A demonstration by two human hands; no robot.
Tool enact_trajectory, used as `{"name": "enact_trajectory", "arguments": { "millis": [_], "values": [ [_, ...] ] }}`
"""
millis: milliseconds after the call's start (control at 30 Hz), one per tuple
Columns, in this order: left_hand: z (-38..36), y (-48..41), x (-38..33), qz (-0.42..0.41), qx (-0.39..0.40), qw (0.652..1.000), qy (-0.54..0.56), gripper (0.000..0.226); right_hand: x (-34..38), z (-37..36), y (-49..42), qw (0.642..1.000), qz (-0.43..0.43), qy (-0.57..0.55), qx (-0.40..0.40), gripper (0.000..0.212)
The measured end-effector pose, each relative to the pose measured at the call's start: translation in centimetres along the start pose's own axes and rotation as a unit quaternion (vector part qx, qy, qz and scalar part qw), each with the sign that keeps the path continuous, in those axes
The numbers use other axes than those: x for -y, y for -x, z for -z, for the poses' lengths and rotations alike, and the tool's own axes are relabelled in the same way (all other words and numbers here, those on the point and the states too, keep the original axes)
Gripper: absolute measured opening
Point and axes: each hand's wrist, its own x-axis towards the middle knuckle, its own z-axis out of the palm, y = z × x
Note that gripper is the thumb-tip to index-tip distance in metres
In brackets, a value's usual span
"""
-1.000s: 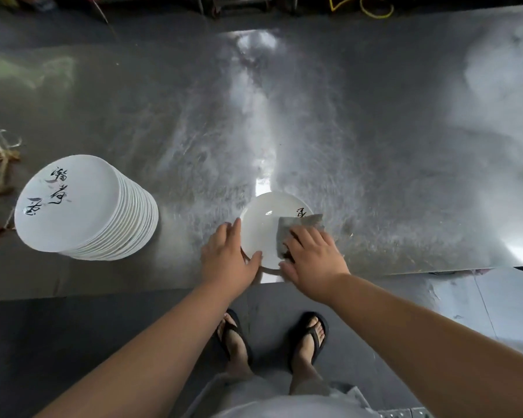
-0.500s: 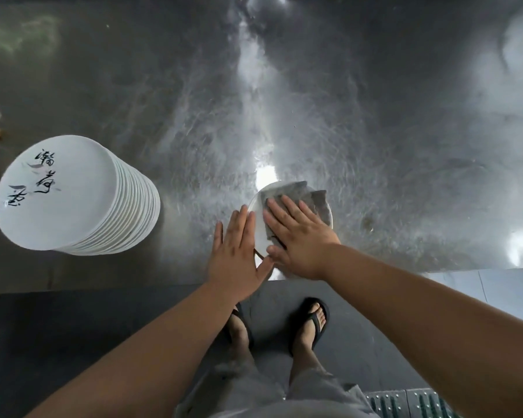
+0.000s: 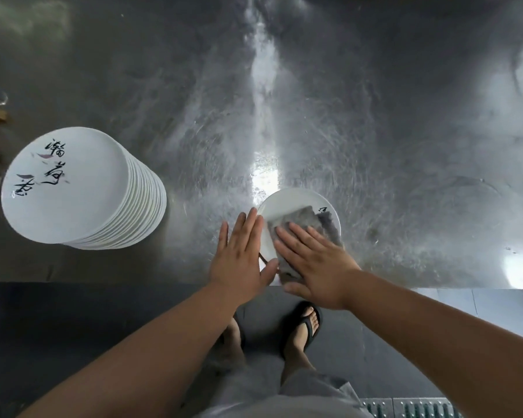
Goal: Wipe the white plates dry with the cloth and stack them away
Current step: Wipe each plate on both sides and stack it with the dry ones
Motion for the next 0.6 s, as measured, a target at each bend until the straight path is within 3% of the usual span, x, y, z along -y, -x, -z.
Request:
{"name": "enact_trajectory", "arguments": {
  "millis": [67,233,333,433,600],
  "values": [
    [0.0,0.0,0.0,0.000,0.002,1.000,0.000,0.090,-1.4,0.2,1.2,1.000,-0.016,0.011,0.012,0.090],
    [-0.1,-0.1,0.0,0.000,-0.002,1.000,0.002,0.091,-0.9,1.0,0.9,0.984,-0.176,-0.013,0.007,0.097],
    [-0.1,-0.1,0.0,0.001,-0.009,1.000,0.007,0.092,2.2,-0.7,2.3,0.993,-0.115,-0.029,0.010,0.097],
    [-0.1,-0.2,-0.1,-0.001,-0.005,1.000,-0.001,0.091,1.3,-2.0,4.5,0.998,-0.050,-0.012,-0.040,0.091],
    [-0.1,-0.2,0.1,0.002,0.007,1.000,-0.008,0.091,-2.7,0.3,2.8,0.991,-0.132,0.005,-0.027,0.096]
  ]
}}
